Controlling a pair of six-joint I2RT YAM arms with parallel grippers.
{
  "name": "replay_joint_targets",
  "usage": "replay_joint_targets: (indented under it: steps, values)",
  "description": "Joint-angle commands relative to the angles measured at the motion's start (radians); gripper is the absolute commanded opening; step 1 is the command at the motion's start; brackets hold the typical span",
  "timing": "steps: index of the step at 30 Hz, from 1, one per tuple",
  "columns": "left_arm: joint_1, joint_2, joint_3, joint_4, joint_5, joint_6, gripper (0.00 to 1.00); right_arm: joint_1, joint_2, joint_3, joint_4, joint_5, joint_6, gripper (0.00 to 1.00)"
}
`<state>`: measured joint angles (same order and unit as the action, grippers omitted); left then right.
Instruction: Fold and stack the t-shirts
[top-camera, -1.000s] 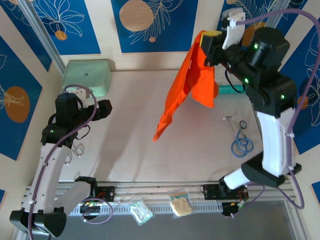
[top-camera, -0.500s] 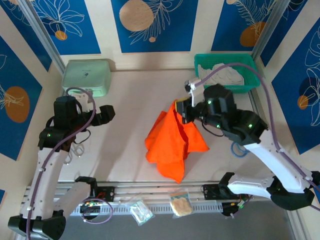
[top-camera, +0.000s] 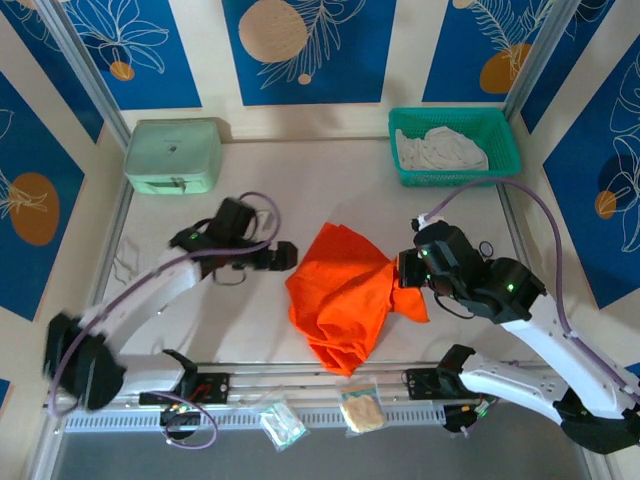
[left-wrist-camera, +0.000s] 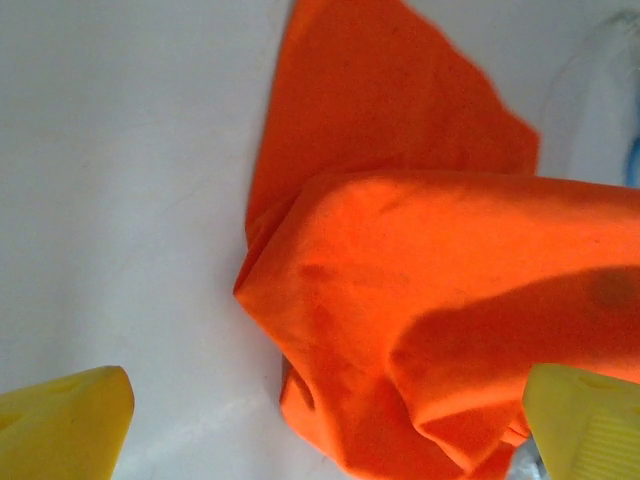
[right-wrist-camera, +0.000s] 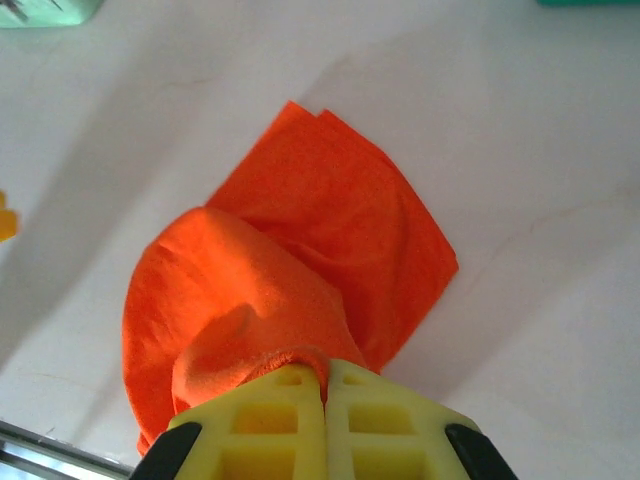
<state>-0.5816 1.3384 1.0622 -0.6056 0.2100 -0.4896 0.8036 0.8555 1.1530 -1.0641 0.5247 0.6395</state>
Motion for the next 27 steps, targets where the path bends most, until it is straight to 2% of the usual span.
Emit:
replay_joint_targets:
  steps: [1,7,12,15,20,23,24,26,27]
  values:
    - [-0.035,0.223,0.232,0.041,-0.102,0.069,1.0,-0.004,0.001,-0.031,-0.057,-0.085,0.072,0.0]
    - [-0.064,0.744,0.774,-0.121,-0.151,0.188,1.0,0.005,-0.032,-0.085,-0.08,-0.143,0.113,0.0]
    - [-0.08,1.023,1.059,-0.267,-0.161,0.247,1.0,0.005,-0.06,-0.109,-0.091,-0.144,0.132,0.0]
    - [-0.096,1.082,1.078,-0.312,-0.149,0.273,1.0,-0.001,-0.056,-0.105,-0.101,-0.133,0.126,0.0]
    - [-0.129,1.038,0.941,-0.259,-0.114,0.296,0.98,-0.045,-0.033,-0.08,-0.09,-0.115,0.098,0.0]
    - [-0.135,1.012,0.878,-0.234,-0.099,0.293,0.86,-0.093,-0.017,-0.063,-0.072,-0.131,0.071,0.0]
    - [-0.135,1.006,0.857,-0.219,-0.095,0.287,0.79,-0.112,-0.014,-0.061,-0.061,-0.142,0.062,0.0]
    - [-0.136,0.995,0.825,-0.194,-0.094,0.278,0.58,-0.141,-0.013,-0.061,-0.048,-0.153,0.051,0.0]
    - [-0.136,0.994,0.815,-0.184,-0.097,0.274,0.39,-0.158,-0.016,-0.059,-0.044,-0.157,0.048,0.0]
